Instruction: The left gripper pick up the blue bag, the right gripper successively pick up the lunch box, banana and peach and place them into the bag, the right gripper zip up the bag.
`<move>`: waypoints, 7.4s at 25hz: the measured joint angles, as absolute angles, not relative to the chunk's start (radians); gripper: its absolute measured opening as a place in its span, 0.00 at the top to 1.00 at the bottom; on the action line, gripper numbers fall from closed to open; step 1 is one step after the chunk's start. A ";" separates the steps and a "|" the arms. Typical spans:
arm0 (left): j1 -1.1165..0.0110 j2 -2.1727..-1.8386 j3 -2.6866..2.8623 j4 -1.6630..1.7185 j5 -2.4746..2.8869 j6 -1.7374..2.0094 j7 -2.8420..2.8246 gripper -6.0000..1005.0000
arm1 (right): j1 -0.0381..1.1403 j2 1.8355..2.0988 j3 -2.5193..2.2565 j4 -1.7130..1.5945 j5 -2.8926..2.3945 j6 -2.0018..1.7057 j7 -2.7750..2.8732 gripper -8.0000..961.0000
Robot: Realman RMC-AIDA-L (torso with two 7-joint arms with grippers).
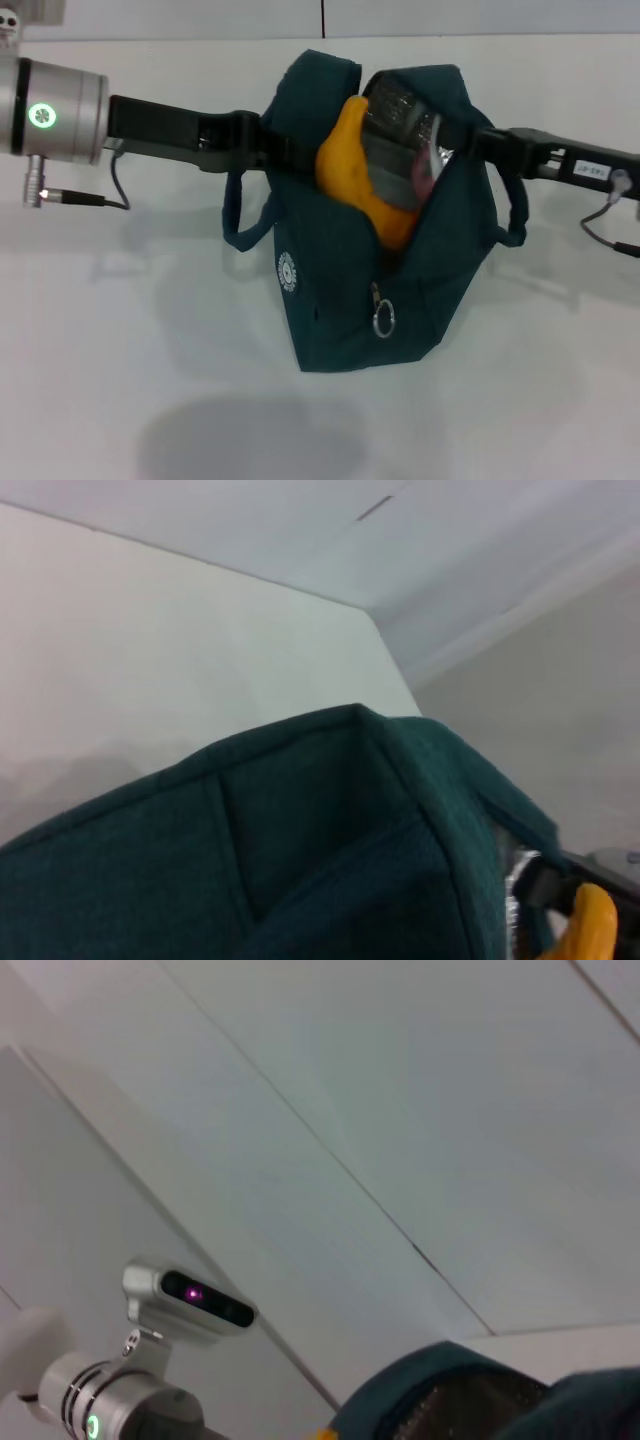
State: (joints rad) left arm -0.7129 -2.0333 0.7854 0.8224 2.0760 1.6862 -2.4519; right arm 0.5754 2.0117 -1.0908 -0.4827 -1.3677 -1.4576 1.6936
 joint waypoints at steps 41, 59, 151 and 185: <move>-0.668 -2.010 0.783 0.735 1.955 1.672 -2.399 0.97 | 0.577 2.013 -1.062 -0.478 -1.300 -1.536 1.670 0.96; -0.658 -2.011 0.785 0.731 1.957 1.666 -2.387 0.97 | 0.555 2.013 -1.072 -0.477 -1.302 -1.537 1.651 0.75; -0.661 -2.020 0.784 0.657 1.946 1.678 -2.341 0.97 | 0.485 2.028 -1.525 -0.308 -1.200 -1.482 0.948 0.76; -0.606 -2.058 0.770 0.716 1.935 1.668 -2.169 0.96 | 0.404 2.020 -1.441 -0.351 -1.072 -1.645 0.899 0.98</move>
